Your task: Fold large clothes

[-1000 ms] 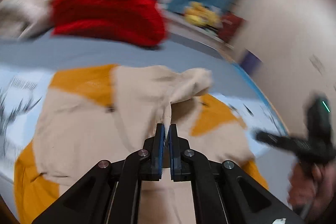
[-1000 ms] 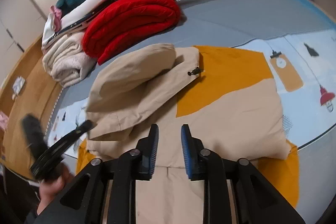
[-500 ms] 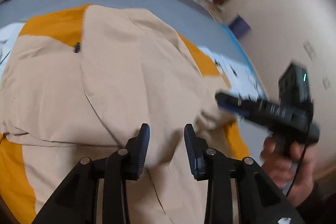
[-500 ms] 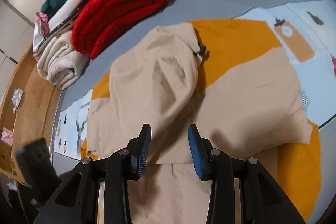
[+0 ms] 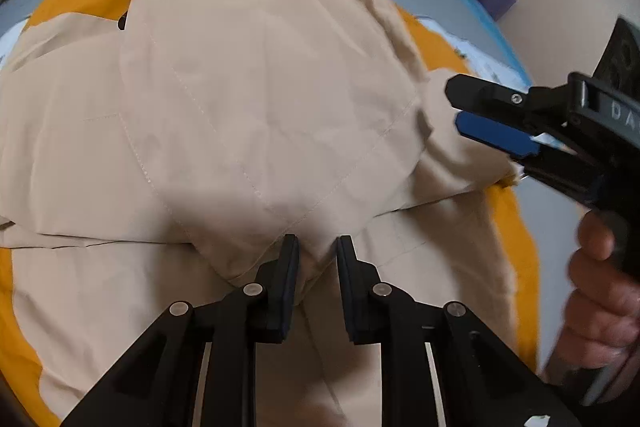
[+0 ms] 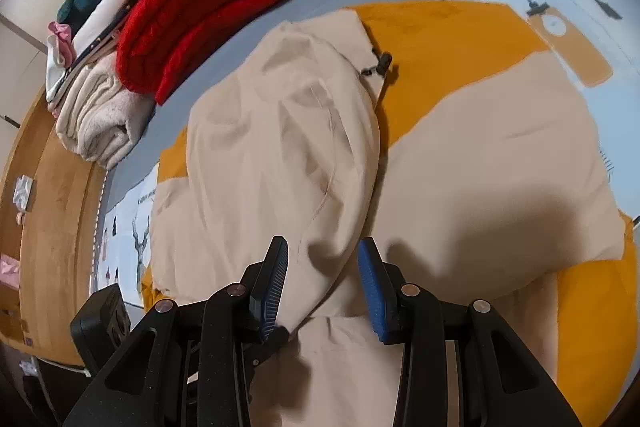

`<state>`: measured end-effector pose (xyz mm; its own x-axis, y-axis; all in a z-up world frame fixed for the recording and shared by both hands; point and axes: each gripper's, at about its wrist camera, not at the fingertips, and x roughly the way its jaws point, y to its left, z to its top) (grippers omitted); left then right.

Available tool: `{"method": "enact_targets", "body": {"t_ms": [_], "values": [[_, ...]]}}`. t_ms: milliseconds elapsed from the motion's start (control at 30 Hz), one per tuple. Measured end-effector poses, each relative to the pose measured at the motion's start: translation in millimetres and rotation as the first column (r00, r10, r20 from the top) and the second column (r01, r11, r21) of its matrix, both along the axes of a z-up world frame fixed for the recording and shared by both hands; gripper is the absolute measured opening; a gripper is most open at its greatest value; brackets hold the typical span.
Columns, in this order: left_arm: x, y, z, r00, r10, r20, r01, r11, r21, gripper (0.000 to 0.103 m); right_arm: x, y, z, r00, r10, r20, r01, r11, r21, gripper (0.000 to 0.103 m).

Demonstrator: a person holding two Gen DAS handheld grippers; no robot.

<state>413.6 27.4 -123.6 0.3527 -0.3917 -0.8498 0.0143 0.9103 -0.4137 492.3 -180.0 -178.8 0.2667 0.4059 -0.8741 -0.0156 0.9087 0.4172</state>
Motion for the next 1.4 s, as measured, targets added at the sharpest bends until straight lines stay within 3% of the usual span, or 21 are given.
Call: {"method": "enact_targets", "body": {"t_ms": [233, 333, 400, 500, 633, 733, 900, 1067, 1233, 1333, 1400], "values": [[-1, 17, 13, 0.999, 0.028, -0.019, -0.029, 0.999, -0.032, 0.017, -4, 20, 6, 0.997, 0.067, 0.04, -0.07, 0.992, 0.107, 0.038], [-1, 33, 20, 0.997, 0.082, -0.009, -0.082, 0.996, -0.041, 0.017, -4, 27, -9, 0.996, 0.082, -0.016, -0.081, 0.995, 0.054, 0.038], [-3, 47, 31, 0.992, 0.127, 0.009, -0.126, 0.992, -0.026, 0.017, -4, 23, -28, 0.993, 0.05, -0.104, -0.059, 0.995, -0.08, 0.038], [-6, 61, 52, 0.982, 0.173, 0.072, -0.176, 0.984, 0.028, 0.017, -5, 4, -27, 0.992, -0.049, -0.113, 0.039, 0.995, -0.092, 0.038], [-17, 77, 79, 0.959, 0.226, 0.17, -0.245, 0.965, 0.097, 0.017, -8, 0, 15, 0.998, -0.055, 0.041, 0.059, 0.993, -0.098, 0.038], [-32, 85, 97, 0.942, 0.25, 0.224, -0.277, 0.956, 0.1, 0.017, -16, 2, 49, 0.986, -0.045, 0.163, 0.06, 0.995, -0.086, 0.038], [-69, 89, 129, 0.928, 0.191, 0.319, -0.247, 0.958, 0.146, 0.015, -43, 10, 110, 0.942, 0.044, 0.334, -0.003, 0.992, -0.123, 0.038], [-118, 95, 165, 0.895, 0.137, 0.425, -0.235, 0.954, 0.188, 0.014, -83, -4, 177, 0.888, 0.102, 0.449, -0.034, 0.987, -0.157, 0.035], [-202, 123, 189, 0.885, 0.18, 0.429, -0.261, 0.955, 0.139, 0.012, -159, -56, 258, 0.823, 0.064, 0.565, 0.01, 0.992, -0.127, 0.022], [-249, 133, 179, 0.896, 0.167, 0.413, -0.257, 0.951, 0.173, 0.012, -205, -94, 279, 0.809, 0.077, 0.582, 0.022, 0.987, -0.161, 0.02], [-278, 141, 161, 0.907, 0.178, 0.382, -0.265, 0.946, 0.188, 0.011, -234, -122, 278, 0.822, 0.094, 0.562, 0.027, 0.979, -0.204, 0.02]]}}
